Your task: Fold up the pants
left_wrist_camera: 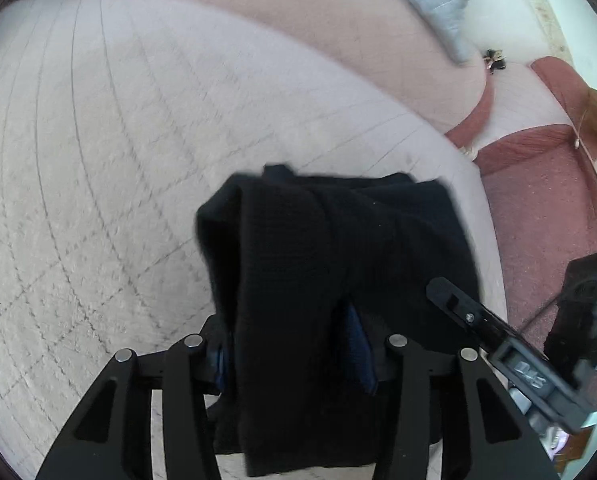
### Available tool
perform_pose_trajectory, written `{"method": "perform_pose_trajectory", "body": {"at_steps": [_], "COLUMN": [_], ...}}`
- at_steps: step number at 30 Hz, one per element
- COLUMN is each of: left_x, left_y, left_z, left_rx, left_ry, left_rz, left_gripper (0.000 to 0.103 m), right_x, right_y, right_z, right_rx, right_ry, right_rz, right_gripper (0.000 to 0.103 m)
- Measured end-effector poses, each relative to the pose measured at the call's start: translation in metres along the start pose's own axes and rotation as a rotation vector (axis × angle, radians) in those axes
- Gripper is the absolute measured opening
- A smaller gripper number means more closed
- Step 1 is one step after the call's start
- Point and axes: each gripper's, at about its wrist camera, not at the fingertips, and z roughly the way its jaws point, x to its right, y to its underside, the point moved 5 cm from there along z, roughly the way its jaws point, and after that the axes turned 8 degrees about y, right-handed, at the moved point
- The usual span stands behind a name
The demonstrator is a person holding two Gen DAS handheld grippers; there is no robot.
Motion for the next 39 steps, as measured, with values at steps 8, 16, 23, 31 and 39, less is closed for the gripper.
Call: {"method": "perform_pose_trajectory", "body": {"at_steps": [8,16,23,31,39], "left_x": [-0.006,0.013,0.009,0.069,0.057], "left_y": [0.005,-0.006,0.010,0.094,0.194], "left_z": [-0.057,-0.042,-0.019,-0.136,-0.188], "left_rx": [0.052,0.102,0.064,0.373,0.734], "left_ry": [0.057,0.081,0.005,-0.125,-0.478], "left_rz": [0.048,0.055,0.020,0.353,0.375], "left_gripper": [0.049,0.064,0.063,0.070,0.103], "right_x": [0.027,0.010,0.034,0.048,0.040], "right_y": [0.020,0.068,0.085,0.158,0.220], "right_z": [-0.046,-0.065,-0.072,-0.155,-0.158], "right_rx": [0.144,0.122,0.129,0.319,0.295], "right_ry": [0.093,-0.077,-0.038,0.157,0.252], "right_rz": [-0.026,0.057,0.114,0.077,0.021], "right_gripper": [0.058,0.058,0.066,0.066,0.067]}}
